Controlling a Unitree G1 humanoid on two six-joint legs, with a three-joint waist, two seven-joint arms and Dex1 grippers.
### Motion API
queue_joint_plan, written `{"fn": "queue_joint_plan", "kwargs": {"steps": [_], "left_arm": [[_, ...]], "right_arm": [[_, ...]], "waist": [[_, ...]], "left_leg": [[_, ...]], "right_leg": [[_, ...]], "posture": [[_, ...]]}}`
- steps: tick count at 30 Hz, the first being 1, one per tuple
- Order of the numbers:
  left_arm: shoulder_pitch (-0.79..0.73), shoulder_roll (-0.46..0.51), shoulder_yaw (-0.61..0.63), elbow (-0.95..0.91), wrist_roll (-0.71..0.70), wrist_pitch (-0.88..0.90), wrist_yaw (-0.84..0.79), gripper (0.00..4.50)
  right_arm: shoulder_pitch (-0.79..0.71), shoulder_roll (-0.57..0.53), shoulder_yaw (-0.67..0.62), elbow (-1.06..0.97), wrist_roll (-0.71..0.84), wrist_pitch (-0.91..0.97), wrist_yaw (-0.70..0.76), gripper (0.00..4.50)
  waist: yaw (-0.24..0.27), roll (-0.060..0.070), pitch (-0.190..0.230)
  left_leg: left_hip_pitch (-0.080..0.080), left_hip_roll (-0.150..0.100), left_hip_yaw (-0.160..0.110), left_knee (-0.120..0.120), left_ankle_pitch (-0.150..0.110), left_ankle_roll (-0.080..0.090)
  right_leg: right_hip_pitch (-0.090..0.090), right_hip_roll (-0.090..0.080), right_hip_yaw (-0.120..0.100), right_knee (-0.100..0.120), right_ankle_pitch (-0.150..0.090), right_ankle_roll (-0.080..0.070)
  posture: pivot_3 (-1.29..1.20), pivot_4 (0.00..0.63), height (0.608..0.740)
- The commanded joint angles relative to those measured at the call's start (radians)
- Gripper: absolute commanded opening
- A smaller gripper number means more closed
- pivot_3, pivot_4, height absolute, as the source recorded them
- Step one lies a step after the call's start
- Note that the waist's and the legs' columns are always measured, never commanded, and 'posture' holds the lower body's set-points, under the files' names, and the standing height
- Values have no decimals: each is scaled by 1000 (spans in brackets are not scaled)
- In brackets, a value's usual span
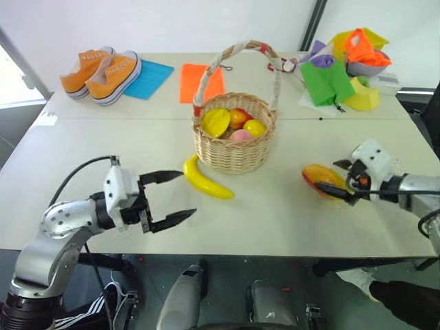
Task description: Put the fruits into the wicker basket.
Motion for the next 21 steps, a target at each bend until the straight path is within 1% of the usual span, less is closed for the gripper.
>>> {"fn": "queue_joint_plan", "kwargs": {"steps": [1,4,7,10,11,12,14,16,17,19,20,21], "left_arm": [[-20,-11,-11,-14,6,-16,5,4500],[-16,-26,-12,-9,16,-19,25,4500],[-11,-40,-10,-10,28,-32,38,4500],[-9,-50,-8,-11,35,-35,52,4500],[-6,-53,-5,-12,33,-32,58,4500],[-2,-59,-2,-11,34,-35,67,4500],[2,-80,13,-2,33,-37,101,4500],[-2,-95,27,10,47,-50,133,4500],[1,-100,33,13,46,-47,144,4500],[17,-109,35,5,42,-46,156,4500],[29,-111,30,-2,42,-45,157,4500],[38,-116,22,-7,47,-48,161,4500]], "right_arm": [[21,16,-4,-23,-19,-22,-16,4447],[14,46,-11,-4,-30,-33,-49,4447],[8,53,-14,7,-32,-39,-48,4447],[-9,53,-11,34,-28,-40,-36,3676],[-12,50,-9,36,-31,-44,-33,3205],[-17,47,-9,40,-33,-48,-31,2888],[-25,43,-14,28,-24,-78,-4,2822],[-31,46,-30,-16,27,-71,39,2822],[-53,59,-45,-84,98,-47,67,2822],[-123,91,-50,-182,205,9,79,2822],[-164,111,-39,-212,235,30,69,2822],[-219,150,-15,-219,233,32,32,2822]], "waist": [[1,0,0],[2,0,0],[3,0,0],[4,0,0],[4,0,0],[4,0,0],[4,0,0],[4,0,0],[4,0,0],[-3,0,0],[-9,0,0],[-17,0,0]], "left_leg": [[0,0,0,0,0,0],[0,0,0,1,0,0],[0,0,0,1,0,0],[0,0,0,1,0,0],[0,0,0,1,0,0],[0,0,0,1,0,0],[0,0,0,1,0,0],[0,0,0,1,0,0],[0,0,0,1,0,0],[0,0,0,1,0,0],[0,0,0,1,0,0],[0,1,0,1,0,0]], "right_leg": [[0,0,0,0,1,1],[1,0,0,0,1,2],[1,0,0,0,1,2],[1,0,0,0,1,2],[1,1,0,0,1,2],[1,1,0,0,1,2],[1,1,0,0,1,2],[1,1,-1,0,1,2],[1,1,-1,0,1,2],[1,1,0,0,1,2],[2,1,0,0,1,2],[3,1,0,1,1,2]], "posture": [[0,150,740],[0,150,740],[0,150,740],[0,150,740],[0,150,740],[0,150,740],[0,150,740],[0,150,740],[0,150,740],[0,150,740],[0,150,740],[0,150,740]]}}
